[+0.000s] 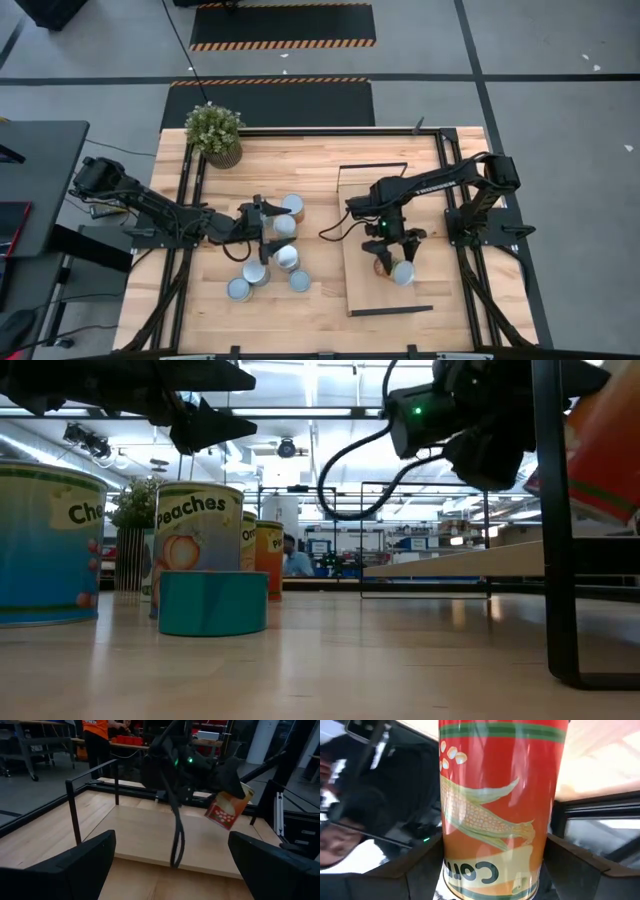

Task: Pick and place cans onto a shelf
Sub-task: Put the canned corn on the shelf

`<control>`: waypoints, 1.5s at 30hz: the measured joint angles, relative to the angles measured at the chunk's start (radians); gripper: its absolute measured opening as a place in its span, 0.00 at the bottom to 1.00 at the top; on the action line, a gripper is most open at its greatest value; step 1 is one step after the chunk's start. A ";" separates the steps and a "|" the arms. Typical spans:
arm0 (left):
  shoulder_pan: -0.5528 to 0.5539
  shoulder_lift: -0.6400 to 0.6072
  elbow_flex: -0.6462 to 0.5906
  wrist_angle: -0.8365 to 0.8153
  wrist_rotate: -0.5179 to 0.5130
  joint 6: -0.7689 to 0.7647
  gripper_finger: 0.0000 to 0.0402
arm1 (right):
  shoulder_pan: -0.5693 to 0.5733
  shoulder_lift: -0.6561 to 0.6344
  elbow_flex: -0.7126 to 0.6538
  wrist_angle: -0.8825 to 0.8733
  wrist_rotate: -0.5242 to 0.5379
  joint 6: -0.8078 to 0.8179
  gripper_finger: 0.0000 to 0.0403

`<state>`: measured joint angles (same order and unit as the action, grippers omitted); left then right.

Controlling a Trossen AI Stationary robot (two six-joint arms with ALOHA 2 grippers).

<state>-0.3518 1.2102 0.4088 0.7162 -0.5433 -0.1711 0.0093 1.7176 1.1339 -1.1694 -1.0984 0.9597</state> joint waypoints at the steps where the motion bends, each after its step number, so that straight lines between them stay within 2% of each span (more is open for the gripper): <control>1: 0.001 0.000 0.000 0.000 0.000 0.000 0.98 | 0.000 0.000 -0.011 0.014 -0.026 0.026 0.79; 5: 0.002 0.000 0.000 -0.003 -0.001 0.001 0.98 | -0.001 0.000 -0.029 0.027 -0.121 0.086 0.79; 9: 0.002 0.000 0.000 -0.003 0.000 0.003 0.98 | -0.011 0.000 -0.051 0.035 -0.164 0.116 0.79; 16: 0.002 0.000 0.000 -0.005 -0.001 0.002 0.98 | -0.016 0.000 -0.179 0.091 -0.248 0.157 0.79; 25: 0.002 0.000 0.000 -0.007 -0.001 0.002 0.98 | 0.004 0.000 -0.244 0.179 -0.252 0.203 0.79; 29: 0.002 0.000 0.000 -0.007 -0.001 0.009 0.98 | 0.009 0.000 -0.268 0.284 -0.234 0.245 0.79; 34: 0.002 0.000 0.000 -0.007 -0.001 0.010 0.98 | 0.009 0.000 -0.300 0.436 -0.241 0.332 0.86; 45: 0.002 0.000 0.000 -0.009 -0.001 0.010 0.98 | -0.022 0.000 -0.304 0.455 -0.231 0.305 0.90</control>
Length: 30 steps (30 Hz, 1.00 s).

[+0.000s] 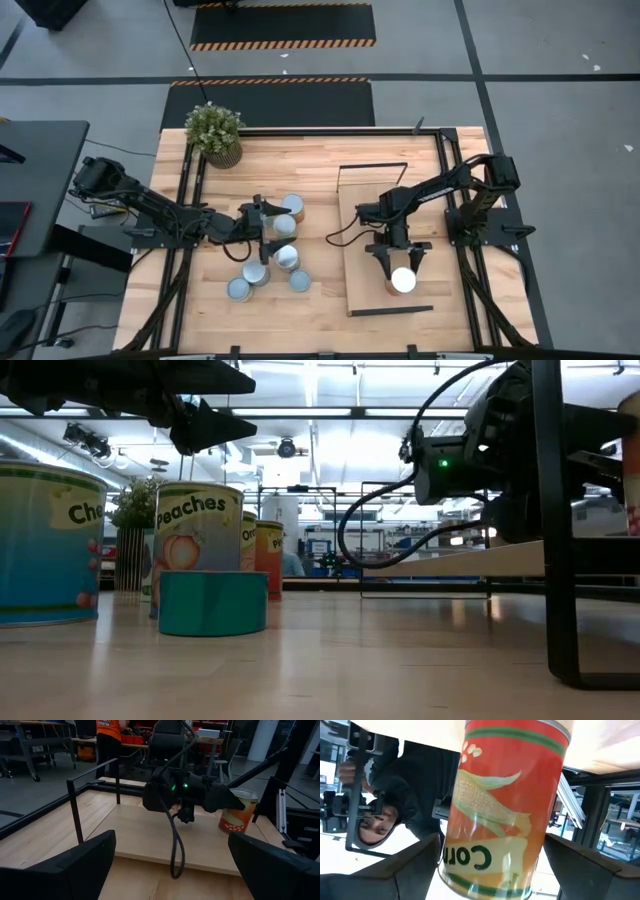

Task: Pick and place cans onto a shelf
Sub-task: Put the canned corn on the shelf, then put the canned carrots on the shelf

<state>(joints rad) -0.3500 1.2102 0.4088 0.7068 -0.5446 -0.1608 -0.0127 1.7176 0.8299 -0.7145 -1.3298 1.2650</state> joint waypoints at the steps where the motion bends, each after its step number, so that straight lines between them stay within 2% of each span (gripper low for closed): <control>1: 0.000 0.000 0.000 -0.001 0.000 0.000 0.98 | -0.007 0.000 0.010 0.001 0.002 -0.016 0.90; 10: 0.000 0.000 0.000 -0.001 0.000 0.000 0.98 | -0.060 0.000 0.070 -0.069 0.061 -0.110 0.90; 15: 0.000 0.000 0.000 -0.001 0.000 -0.001 0.98 | -0.103 -0.001 0.070 -0.122 0.090 -0.208 0.89; 20: 0.000 0.000 0.000 -0.001 0.000 -0.001 0.98 | -0.177 -0.001 0.102 -0.143 0.180 -0.360 0.89; 25: 0.000 0.000 0.000 -0.001 0.000 -0.001 0.98 | -0.249 -0.001 0.213 -0.192 0.355 -0.581 0.89; 30: 0.001 0.000 0.000 0.000 0.000 -0.006 0.98 | -0.237 -0.002 0.394 -0.306 0.626 -0.856 0.89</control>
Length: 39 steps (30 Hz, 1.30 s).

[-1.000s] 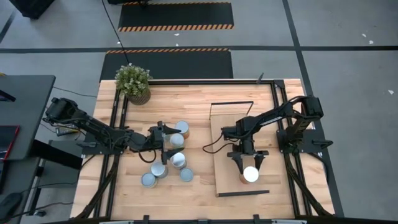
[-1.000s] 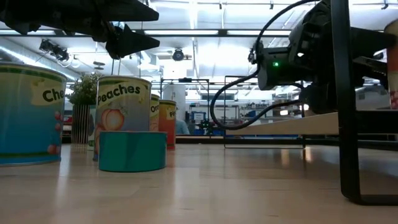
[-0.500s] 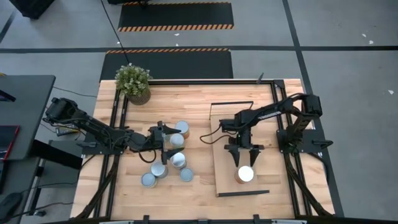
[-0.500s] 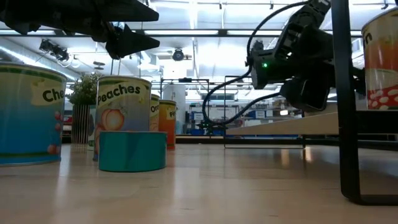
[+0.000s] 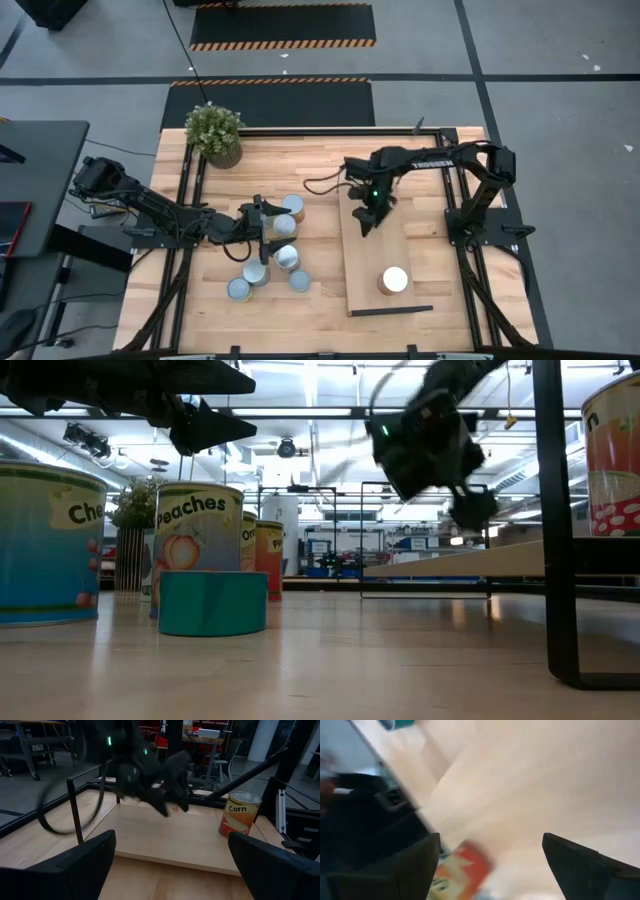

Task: Pick and place cans onto a shelf
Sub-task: Put the canned carrots on the shelf

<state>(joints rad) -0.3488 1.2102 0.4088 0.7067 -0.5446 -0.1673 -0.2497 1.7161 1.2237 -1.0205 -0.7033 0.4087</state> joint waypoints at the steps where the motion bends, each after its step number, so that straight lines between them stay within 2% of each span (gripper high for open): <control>1: 0.003 0.000 0.000 0.002 0.000 0.000 0.98 | 0.013 -0.001 0.036 -0.020 0.070 -0.049 0.89; 5: 0.006 0.000 0.000 0.006 -0.003 0.001 0.98 | 0.089 -0.007 0.135 -0.006 0.317 -0.228 0.89; 9: 0.029 0.000 0.000 0.009 -0.033 0.020 0.98 | 0.172 -0.023 0.140 0.122 0.516 -0.352 0.89; 13: 0.076 0.000 0.000 0.007 -0.063 -0.066 0.98 | 0.233 -0.027 0.117 0.211 0.612 -0.438 0.89; 16: 0.098 0.000 0.004 -0.055 -0.018 -0.151 0.98 | 0.272 -0.027 0.114 0.275 0.665 -0.473 0.89; 18: 0.101 0.000 0.034 -0.156 0.006 -0.196 0.98 | 0.303 -0.028 0.114 0.304 0.702 -0.489 0.89; 23: 0.080 0.000 0.164 -0.461 0.007 -0.210 0.98 | 0.387 -0.028 0.113 0.363 0.836 -0.498 0.89; 26: 0.074 0.000 0.219 -0.591 0.006 -0.209 0.98 | 0.440 -0.028 0.113 0.390 0.903 -0.491 0.89; 31: 0.075 0.000 0.240 -0.639 0.003 -0.203 0.98 | 0.531 -0.039 0.113 0.372 1.060 -0.454 0.89; 39: 0.077 -0.036 0.248 -0.757 0.022 -0.162 0.98 | 0.629 -0.061 0.113 0.245 1.209 -0.304 0.89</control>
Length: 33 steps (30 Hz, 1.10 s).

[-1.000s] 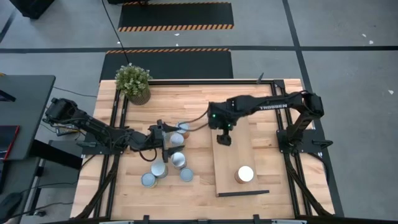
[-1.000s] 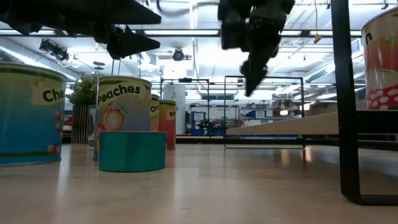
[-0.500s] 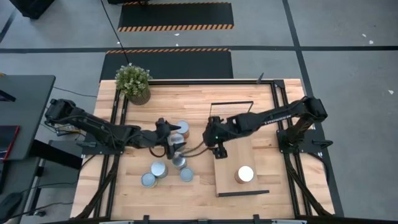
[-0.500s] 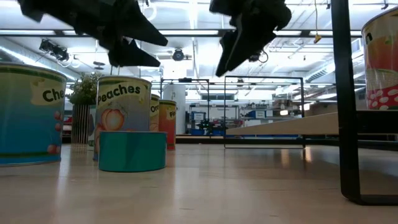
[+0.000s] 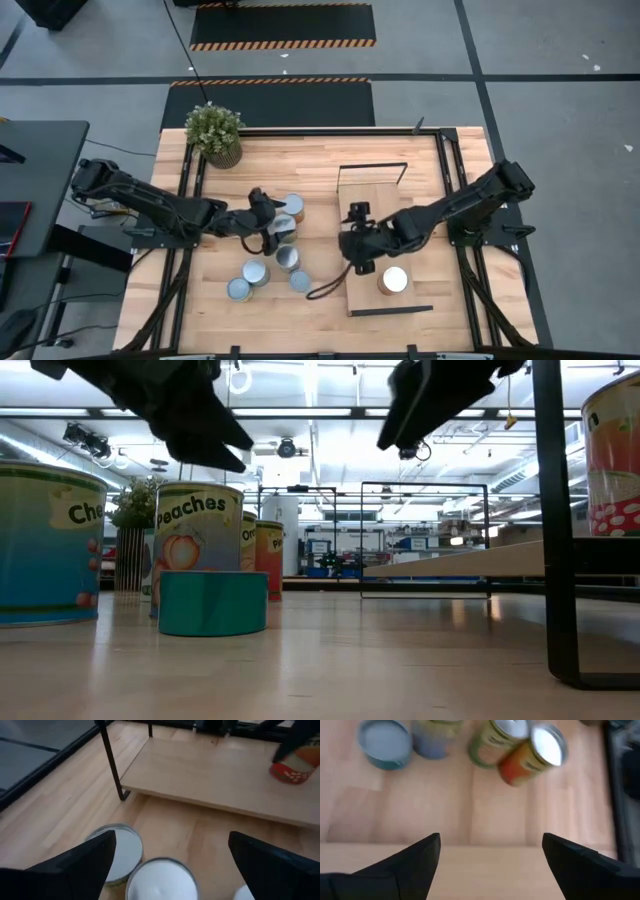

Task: Pick and place cans onto a shelf
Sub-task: Put the canned carrots on the shelf

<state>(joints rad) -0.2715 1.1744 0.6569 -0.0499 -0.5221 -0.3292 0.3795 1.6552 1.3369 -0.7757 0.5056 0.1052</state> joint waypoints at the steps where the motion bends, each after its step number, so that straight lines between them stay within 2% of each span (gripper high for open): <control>1: 0.000 -0.008 0.013 -0.032 0.008 0.000 0.98 | 0.008 -0.006 0.000 -0.018 0.023 0.019 0.89; 6: 0.000 -0.024 0.101 -0.261 0.015 0.000 0.98 | 0.053 -0.042 0.000 -0.092 0.103 0.058 0.89; 10: 0.000 -0.023 0.168 -0.423 0.008 0.006 0.98 | 0.077 -0.075 0.000 -0.206 0.209 0.107 0.89; 15: 0.010 -0.023 0.256 -0.678 0.009 -0.133 0.98 | 0.095 -0.101 0.000 -0.315 0.253 0.174 0.89; 19: 0.070 -0.023 0.265 -0.864 0.024 -0.234 0.98 | 0.120 -0.104 -0.007 -0.317 0.274 0.188 0.89; 25: 0.197 -0.023 0.202 -0.914 0.218 -0.243 0.98 | 0.156 -0.105 -0.104 -0.287 0.338 0.208 0.89; 30: 0.244 -0.023 0.185 -0.956 0.337 -0.199 0.98 | 0.182 -0.115 -0.139 -0.280 0.341 0.241 0.89; 33: 0.245 -0.022 0.185 -0.956 0.346 -0.166 0.98 | 0.199 -0.140 -0.147 -0.281 0.345 0.252 0.89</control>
<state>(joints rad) -0.0261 1.1519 0.8419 -1.0056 -0.1761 -0.4955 0.5783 1.5151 1.1895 -1.0567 0.8506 0.3573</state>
